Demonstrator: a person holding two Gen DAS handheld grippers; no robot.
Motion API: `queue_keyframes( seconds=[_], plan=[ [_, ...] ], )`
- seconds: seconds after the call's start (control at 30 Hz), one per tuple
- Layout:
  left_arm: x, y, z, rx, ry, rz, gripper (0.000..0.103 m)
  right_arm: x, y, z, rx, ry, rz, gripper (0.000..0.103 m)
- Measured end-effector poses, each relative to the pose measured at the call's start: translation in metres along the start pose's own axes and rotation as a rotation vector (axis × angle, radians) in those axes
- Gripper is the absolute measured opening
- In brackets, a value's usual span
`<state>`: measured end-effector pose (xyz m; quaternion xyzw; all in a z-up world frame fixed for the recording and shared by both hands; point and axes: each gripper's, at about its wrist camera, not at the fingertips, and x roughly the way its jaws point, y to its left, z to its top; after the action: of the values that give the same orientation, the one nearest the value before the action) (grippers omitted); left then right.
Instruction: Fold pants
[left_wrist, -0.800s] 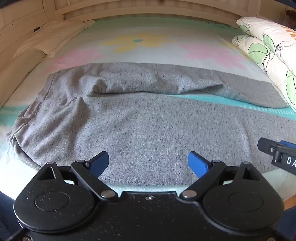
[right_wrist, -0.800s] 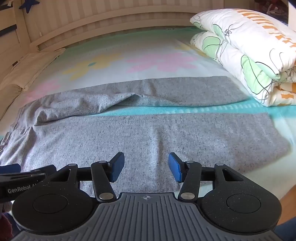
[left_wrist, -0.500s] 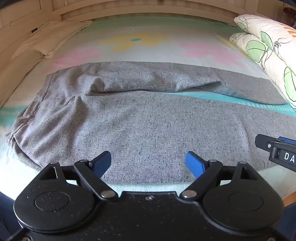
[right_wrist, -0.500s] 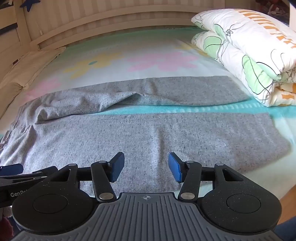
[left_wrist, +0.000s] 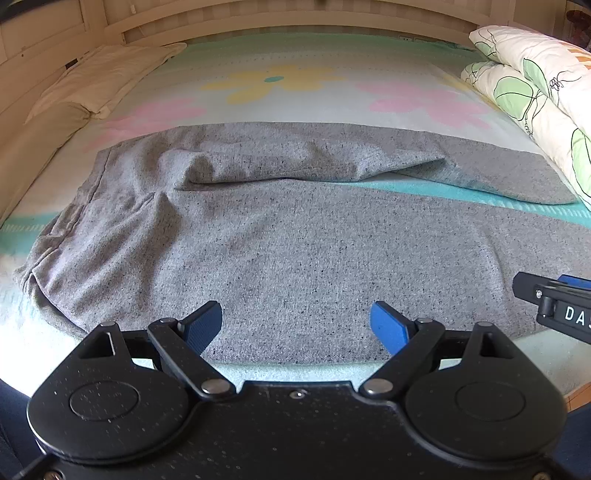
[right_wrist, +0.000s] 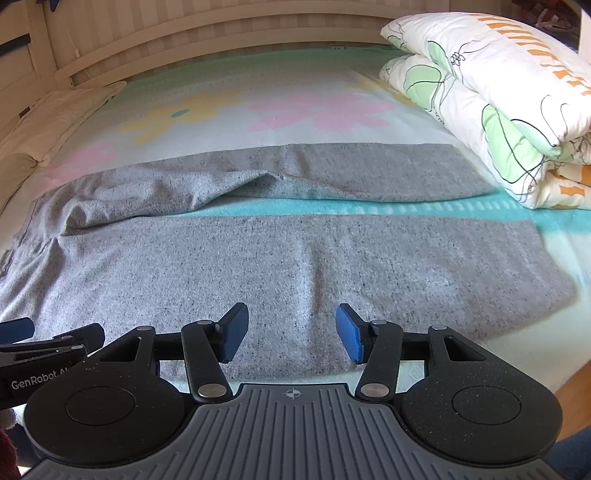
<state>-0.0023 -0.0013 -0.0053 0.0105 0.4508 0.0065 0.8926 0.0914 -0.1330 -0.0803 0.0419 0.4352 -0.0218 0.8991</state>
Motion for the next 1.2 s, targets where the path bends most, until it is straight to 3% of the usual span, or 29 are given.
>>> queue_keyframes(
  seconds=[1.2],
  plan=[
    [0.0045, 0.0030, -0.0022, 0.005, 0.017, 0.010, 0.088, 0.0024, 0.0004, -0.0002, -0.007, 0.009, -0.001, 0.051]
  ],
)
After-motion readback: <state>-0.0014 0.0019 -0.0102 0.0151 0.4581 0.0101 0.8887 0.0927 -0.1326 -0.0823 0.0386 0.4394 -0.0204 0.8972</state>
